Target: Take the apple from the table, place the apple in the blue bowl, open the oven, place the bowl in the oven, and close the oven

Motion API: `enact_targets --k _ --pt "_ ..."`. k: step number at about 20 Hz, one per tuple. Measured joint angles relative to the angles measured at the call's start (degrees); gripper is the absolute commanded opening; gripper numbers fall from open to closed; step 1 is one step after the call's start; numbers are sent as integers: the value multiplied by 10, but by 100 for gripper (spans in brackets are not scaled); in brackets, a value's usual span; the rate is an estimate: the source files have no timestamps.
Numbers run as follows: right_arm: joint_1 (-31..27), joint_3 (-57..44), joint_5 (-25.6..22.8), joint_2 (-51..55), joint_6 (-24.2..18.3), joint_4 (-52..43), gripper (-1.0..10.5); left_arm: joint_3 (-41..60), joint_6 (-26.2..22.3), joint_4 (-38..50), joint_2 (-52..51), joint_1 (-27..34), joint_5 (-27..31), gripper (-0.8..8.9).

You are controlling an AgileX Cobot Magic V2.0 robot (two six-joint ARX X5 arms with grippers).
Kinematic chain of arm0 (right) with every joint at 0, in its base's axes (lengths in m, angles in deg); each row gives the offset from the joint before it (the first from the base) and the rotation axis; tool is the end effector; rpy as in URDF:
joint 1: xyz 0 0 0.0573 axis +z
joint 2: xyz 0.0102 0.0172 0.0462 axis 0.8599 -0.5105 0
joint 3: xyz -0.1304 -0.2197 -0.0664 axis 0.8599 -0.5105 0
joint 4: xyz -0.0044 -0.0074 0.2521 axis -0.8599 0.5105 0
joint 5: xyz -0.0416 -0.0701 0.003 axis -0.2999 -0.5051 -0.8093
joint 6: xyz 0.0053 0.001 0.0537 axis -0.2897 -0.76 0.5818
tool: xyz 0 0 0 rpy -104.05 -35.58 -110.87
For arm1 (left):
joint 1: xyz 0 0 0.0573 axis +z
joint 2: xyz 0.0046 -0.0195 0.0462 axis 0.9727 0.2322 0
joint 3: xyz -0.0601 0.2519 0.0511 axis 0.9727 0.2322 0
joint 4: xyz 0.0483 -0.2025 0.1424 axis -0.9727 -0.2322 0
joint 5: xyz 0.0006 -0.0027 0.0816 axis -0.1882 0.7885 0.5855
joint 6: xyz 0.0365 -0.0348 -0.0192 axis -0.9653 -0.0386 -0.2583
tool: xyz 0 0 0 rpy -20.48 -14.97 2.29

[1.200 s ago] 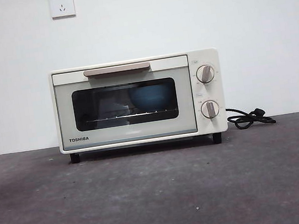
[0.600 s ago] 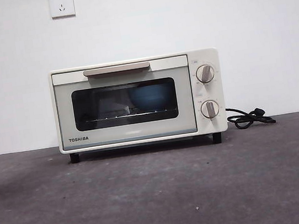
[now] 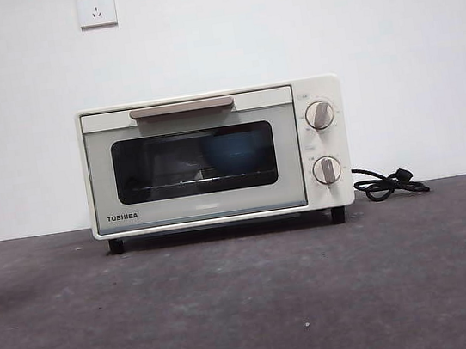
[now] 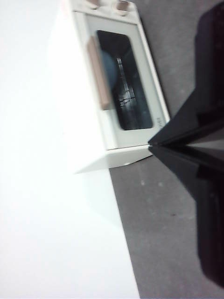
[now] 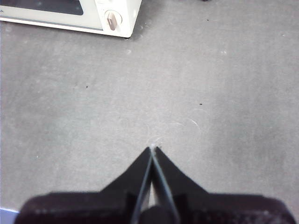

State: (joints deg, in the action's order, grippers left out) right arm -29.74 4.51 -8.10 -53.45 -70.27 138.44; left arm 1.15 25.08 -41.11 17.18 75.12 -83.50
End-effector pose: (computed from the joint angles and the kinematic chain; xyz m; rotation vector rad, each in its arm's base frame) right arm 0.0634 0.0267 0.3756 -0.1036 0.7156 0.1526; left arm 0.1256 -0.0093 0.2897 0.1153 0.0771 -0.2415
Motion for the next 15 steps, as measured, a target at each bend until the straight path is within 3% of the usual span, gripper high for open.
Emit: enact_targets --k 7,11,15 --pt "0 0 0 0 0 0 0 271 -3 47 -181 2 0 -4" --pt "0 0 0 0 0 0 0 296 -3 23 -232 2 10 -4" --pt "0 0 0 0 0 0 0 296 -3 -2 -249 2 103 -4"
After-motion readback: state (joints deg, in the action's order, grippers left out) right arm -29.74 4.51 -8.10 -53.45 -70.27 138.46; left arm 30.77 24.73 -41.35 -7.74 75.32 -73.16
